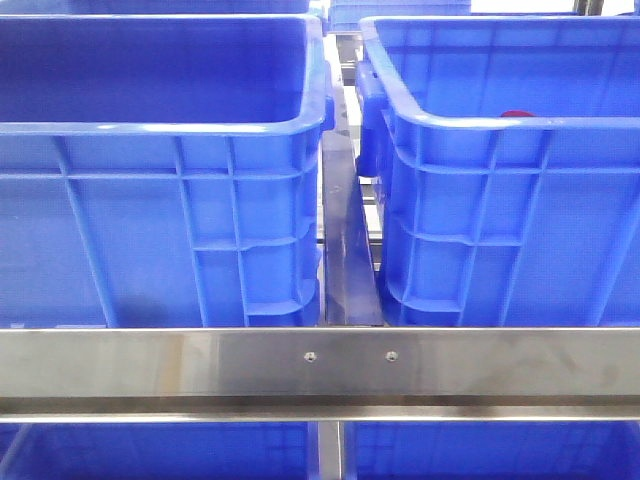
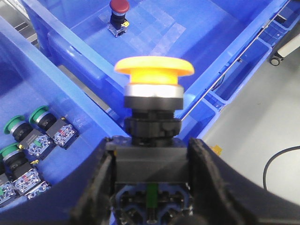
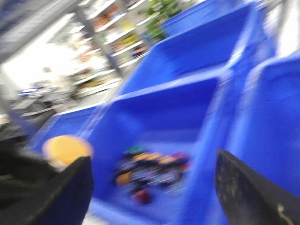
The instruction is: Pick red and yellow buttons and place in box
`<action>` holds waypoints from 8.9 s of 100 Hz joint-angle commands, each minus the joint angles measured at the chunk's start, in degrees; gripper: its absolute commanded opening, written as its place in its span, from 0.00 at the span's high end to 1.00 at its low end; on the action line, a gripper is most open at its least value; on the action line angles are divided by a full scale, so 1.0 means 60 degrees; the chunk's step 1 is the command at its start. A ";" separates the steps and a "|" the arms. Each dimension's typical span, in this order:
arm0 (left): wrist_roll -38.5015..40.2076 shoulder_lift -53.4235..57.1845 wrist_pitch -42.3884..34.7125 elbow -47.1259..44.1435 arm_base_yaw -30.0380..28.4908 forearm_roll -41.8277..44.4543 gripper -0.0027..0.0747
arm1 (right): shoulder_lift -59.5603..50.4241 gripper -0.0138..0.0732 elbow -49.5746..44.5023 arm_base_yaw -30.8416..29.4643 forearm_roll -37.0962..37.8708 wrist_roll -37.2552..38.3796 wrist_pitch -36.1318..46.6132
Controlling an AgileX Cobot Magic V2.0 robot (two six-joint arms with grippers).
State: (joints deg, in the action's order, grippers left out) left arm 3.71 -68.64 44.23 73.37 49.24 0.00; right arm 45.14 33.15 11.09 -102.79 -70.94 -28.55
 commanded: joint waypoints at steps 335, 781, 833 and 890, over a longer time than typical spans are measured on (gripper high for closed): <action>0.0849 0.6769 -0.0460 -0.4207 -0.7254 0.0763 0.55 | 0.4866 0.63 0.4703 0.1097 -0.0846 -0.0211 -0.2051; 0.0791 0.7162 -0.0841 -0.4319 -0.7254 0.0825 0.99 | -0.2396 0.23 -0.0318 -0.3601 -0.0712 -0.5494 0.2326; 0.0791 0.7162 -0.0823 -0.4407 -0.7254 0.0825 0.99 | -0.2960 0.92 -0.0768 -0.3601 -0.0723 -0.5494 0.2407; 0.0791 0.7162 -0.0823 -0.4407 -0.7254 0.0825 0.99 | -0.2960 0.92 -0.0768 -0.3601 -0.0723 -0.5494 0.2407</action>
State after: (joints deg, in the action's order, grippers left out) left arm 8.28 -25.24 43.44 45.46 5.85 4.70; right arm 27.50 27.14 -10.30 -104.30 -103.45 -12.94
